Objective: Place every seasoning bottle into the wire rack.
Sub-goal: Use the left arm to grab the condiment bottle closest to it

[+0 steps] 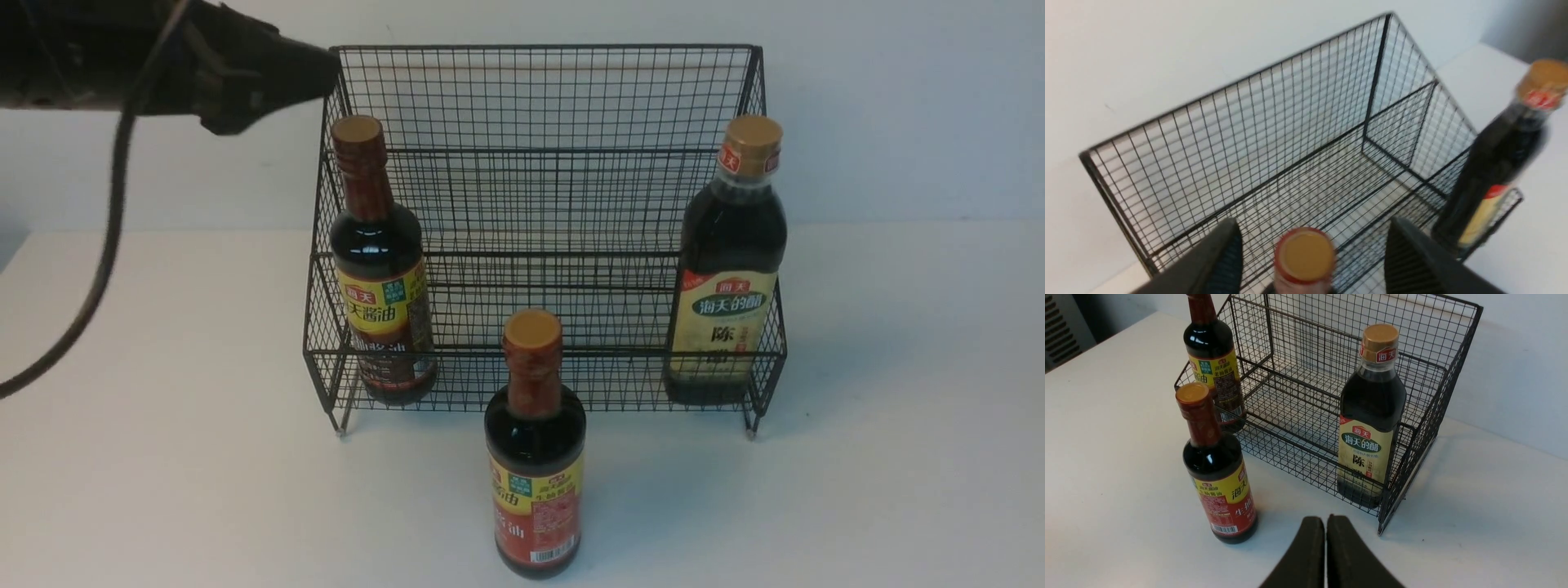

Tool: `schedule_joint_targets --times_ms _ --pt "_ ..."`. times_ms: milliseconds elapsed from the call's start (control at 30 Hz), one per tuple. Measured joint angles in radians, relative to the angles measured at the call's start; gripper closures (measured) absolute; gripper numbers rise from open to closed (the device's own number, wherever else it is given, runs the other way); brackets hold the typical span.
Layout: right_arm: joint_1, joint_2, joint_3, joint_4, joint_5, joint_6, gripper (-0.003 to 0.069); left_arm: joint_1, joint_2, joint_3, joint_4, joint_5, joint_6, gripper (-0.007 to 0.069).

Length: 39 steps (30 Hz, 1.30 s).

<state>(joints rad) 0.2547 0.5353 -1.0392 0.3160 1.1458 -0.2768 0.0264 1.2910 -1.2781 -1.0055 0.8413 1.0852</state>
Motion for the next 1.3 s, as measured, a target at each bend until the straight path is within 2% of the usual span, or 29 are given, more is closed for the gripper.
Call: schedule_joint_targets --times_ms 33,167,200,267,400,533,633,733,867,1000,1300 --pt "0.0 0.0 0.0 0.0 0.0 0.0 0.0657 0.003 -0.011 0.0 0.0 0.013 -0.003 0.0195" --pt "0.0 0.0 0.0 0.0 0.0 0.0 0.0657 -0.005 -0.107 -0.001 0.003 0.276 -0.116 0.0195" --pt "0.0 0.0 0.0 0.0 0.0 0.0 0.0657 -0.015 -0.113 -0.001 0.003 0.3 -0.128 0.0195" --pt "0.0 0.0 0.0 0.0 0.0 0.0 0.0657 -0.079 -0.123 0.007 0.005 0.372 -0.178 0.0195" --pt "0.0 0.0 0.0 0.0 0.0 0.0 0.0657 -0.205 -0.121 0.057 0.045 0.384 -0.201 0.0195" --pt "0.0 0.0 0.0 -0.001 -0.001 0.0 0.0657 -0.333 -0.104 0.104 0.143 0.281 -0.2 0.0165" --pt "0.0 0.0 0.0 -0.001 -0.007 0.0 0.0657 -0.392 -0.082 0.107 0.207 0.194 -0.182 0.0127" --pt "0.0 0.0 0.0 -0.001 -0.018 0.0 0.0657 -0.45 -0.041 0.108 0.239 0.131 -0.169 0.0058" --pt "0.0 0.0 0.0 -0.001 -0.026 0.0 0.0657 -0.475 0.018 0.108 0.268 0.111 -0.141 -0.0016" --pt "0.0 0.0 0.0 -0.001 -0.028 0.0 0.0657 -0.477 0.082 0.11 0.296 0.047 -0.131 -0.0043" --pt "0.0 0.0 0.0 -0.001 -0.027 -0.001 0.0657 -0.477 0.159 0.11 0.279 -0.029 -0.127 -0.0032"
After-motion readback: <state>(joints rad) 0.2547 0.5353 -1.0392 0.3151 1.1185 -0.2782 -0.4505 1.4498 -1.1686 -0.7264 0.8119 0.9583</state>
